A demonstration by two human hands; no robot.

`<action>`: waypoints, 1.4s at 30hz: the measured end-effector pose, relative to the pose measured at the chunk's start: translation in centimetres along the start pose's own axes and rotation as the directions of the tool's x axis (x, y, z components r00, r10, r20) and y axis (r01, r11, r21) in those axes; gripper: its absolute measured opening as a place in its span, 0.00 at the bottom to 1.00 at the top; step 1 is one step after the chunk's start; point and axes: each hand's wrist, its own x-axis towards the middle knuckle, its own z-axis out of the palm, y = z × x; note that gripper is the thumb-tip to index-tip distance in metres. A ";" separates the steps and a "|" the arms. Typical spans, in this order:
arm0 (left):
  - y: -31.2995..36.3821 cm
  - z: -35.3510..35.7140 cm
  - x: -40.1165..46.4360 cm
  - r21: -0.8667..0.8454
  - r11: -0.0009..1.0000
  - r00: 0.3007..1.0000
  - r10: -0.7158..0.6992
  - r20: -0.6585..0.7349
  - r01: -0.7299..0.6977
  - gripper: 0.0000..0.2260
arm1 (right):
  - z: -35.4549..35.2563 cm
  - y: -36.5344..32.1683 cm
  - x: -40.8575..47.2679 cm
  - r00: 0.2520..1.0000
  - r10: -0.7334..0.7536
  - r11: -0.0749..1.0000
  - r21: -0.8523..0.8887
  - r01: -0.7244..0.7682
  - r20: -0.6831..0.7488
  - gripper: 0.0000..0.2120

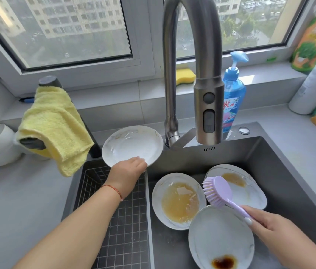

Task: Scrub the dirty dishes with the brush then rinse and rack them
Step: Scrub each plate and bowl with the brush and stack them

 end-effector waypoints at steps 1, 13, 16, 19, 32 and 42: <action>0.1 0.1 -0.1 0.002 1.000 1.000 -0.002 0.004 0.002 0.20 | 0.1 0.0 0.0 1.000 0.001 1.000 -0.002 -0.001 0.004 0.17; 0.2 -0.4 0.6 0.037 0.996 0.997 -0.081 -0.012 0.081 0.19 | -0.1 0.3 0.0 1.000 0.014 1.000 -0.004 -0.014 -0.012 0.17; 0.2 -0.2 1.1 0.034 0.997 0.997 -0.065 -0.037 0.067 0.18 | -0.1 0.4 0.0 1.000 0.024 1.000 -0.010 -0.024 -0.008 0.16; 0.1 0.2 1.4 0.010 0.997 0.997 -0.073 -0.033 0.073 0.17 | -0.2 0.5 0.1 1.000 0.029 0.999 -0.019 -0.029 -0.005 0.17; 1.6 -1.0 3.5 0.024 0.958 0.922 -0.281 0.268 0.285 0.07 | -0.8 1.5 -0.9 1.000 0.016 1.000 0.020 -0.015 -0.022 0.19; 15.9 2.2 2.0 -0.185 0.931 0.899 -0.229 0.374 0.314 0.07 | -2.9 3.4 -1.3 0.998 0.034 0.999 0.038 -0.032 -0.044 0.19</action>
